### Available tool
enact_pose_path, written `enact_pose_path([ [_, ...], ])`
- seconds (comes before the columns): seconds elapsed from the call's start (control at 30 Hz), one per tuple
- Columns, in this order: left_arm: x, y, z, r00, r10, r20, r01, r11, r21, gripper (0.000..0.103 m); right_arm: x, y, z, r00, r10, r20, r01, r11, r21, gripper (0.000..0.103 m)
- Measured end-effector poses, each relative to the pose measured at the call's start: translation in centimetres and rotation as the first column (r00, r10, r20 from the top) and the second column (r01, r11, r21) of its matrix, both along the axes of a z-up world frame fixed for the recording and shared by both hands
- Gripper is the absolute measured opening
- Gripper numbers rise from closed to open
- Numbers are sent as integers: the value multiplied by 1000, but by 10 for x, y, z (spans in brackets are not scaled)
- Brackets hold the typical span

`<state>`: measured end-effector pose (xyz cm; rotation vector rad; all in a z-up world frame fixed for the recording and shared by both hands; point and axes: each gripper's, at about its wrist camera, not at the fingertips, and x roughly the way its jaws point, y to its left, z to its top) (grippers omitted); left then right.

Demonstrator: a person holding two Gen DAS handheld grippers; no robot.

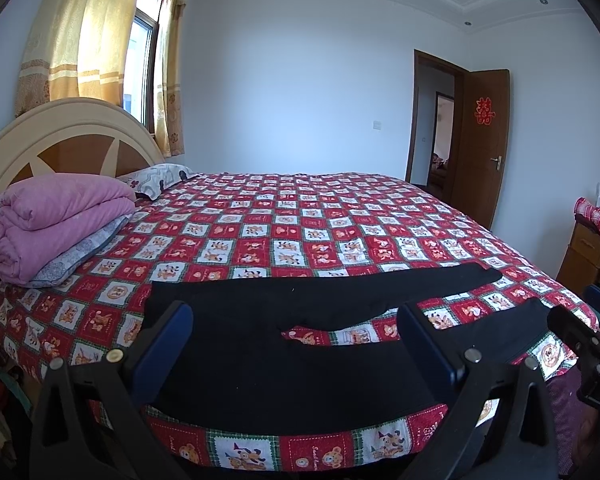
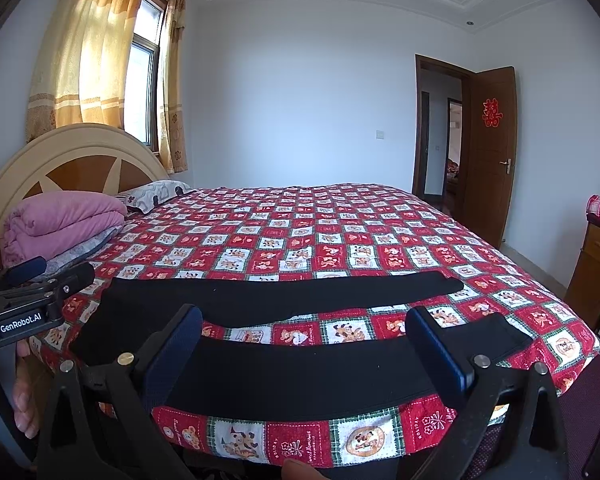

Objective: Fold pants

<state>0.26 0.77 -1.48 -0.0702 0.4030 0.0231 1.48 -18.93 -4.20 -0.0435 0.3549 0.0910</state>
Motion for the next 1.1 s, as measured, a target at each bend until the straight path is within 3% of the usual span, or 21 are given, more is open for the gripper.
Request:
enact_pose_path([
  [0.47,14,2,-28,998,6,-58,-6,1000,-2,103,14,-2,-16,999,-20,-37,19,1000,-13,102],
  [0.63,40,13,-48,997,42,-71,-38,997,63,103,31,-2,-33,997,-37,-74,35,999,-32,102],
  [0.77,76,51,-75,982,140,-128,-127,986,104,103,49,-6,-55,992,5,-128,-9,1000,-26,102],
  [0.93,117,127,-95,948,260,-185,-254,965,60,103,71,-10,-85,979,30,-200,-33,999,-10,102],
  [1.1,182,183,-113,930,260,-260,-261,965,31,103,93,-17,-106,965,44,-259,-43,999,8,102],
])
